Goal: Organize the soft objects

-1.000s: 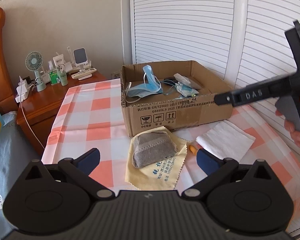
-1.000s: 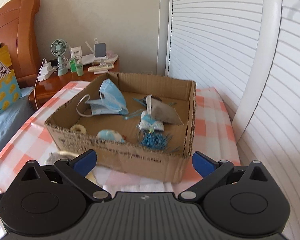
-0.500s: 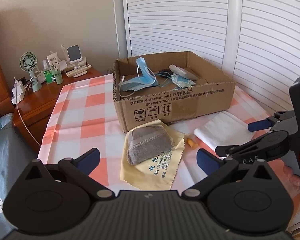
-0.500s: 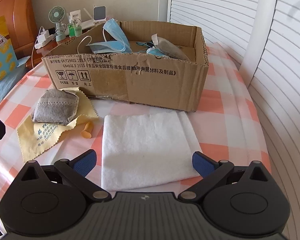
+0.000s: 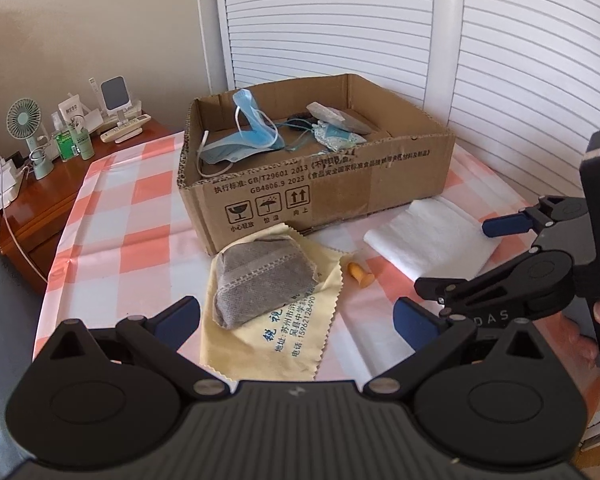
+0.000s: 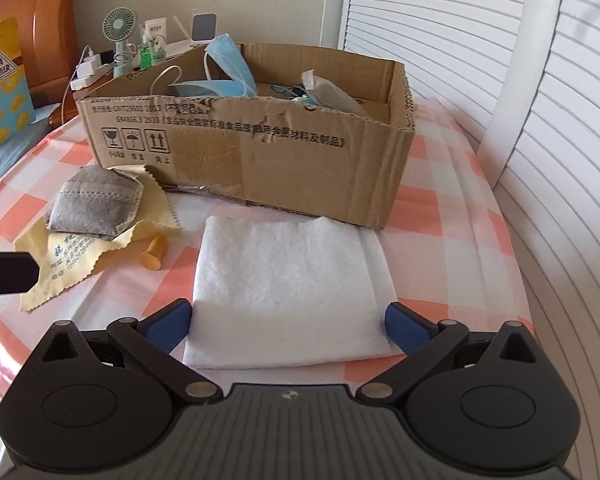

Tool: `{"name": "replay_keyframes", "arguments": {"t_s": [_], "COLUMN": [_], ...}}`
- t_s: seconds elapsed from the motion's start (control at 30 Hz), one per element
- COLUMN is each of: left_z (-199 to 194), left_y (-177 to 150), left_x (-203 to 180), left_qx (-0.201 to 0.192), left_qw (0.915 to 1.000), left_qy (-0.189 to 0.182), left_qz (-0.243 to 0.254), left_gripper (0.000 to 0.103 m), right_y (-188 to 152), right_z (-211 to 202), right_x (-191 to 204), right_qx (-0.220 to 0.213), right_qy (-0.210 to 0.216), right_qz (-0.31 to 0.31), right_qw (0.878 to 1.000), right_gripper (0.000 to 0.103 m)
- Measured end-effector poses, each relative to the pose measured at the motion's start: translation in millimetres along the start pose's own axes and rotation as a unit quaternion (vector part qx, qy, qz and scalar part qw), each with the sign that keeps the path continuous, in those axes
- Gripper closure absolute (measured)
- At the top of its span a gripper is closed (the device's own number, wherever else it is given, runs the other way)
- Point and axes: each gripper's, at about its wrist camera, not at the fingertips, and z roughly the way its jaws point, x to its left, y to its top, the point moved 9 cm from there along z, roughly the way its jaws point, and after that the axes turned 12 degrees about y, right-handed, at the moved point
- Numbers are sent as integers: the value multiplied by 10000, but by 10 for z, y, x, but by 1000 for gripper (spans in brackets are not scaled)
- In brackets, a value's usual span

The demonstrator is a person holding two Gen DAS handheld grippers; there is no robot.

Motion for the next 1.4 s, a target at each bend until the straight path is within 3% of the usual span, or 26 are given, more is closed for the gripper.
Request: {"name": "replay_keyframes", "arguments": {"t_s": [0.3, 0.43, 0.53, 0.7, 0.93, 1.13, 1.4], "left_z": [50, 153, 259, 393, 634, 703, 609], "left_y": [110, 188, 212, 242, 215, 272, 173], "left_x": [-329, -457, -540, -598, -623, -621, -681], "left_qx": [-193, -220, 18, 351, 602, 552, 672], "left_qw": [9919, 9807, 9679, 9521, 9496, 9494, 9348], "left_qy": [-1069, -1631, -2235, -2796, -2761, -2717, -3094], "left_qz": [663, 1057, 1149, 1183, 1356, 1473, 1608], "left_gripper": [1, 3, 4, 11, 33, 33, 32], "right_y": [-54, -77, -82, -99, -123, -127, -149], "right_z": [-48, -67, -72, -85, -112, -113, -145], "right_x": [-5, -5, -4, -9, -13, -14, -17], "right_qx": [-48, -79, -88, -130, -143, -149, -92], "right_qy": [152, 228, 250, 310, 402, 406, 416], "right_qz": [-224, -305, -331, -393, -499, -501, -535], "right_qw": [9996, 9992, 9991, 9987, 9978, 9978, 9977], "right_gripper": [0, 0, 0, 0, 0, 0, 0]}}
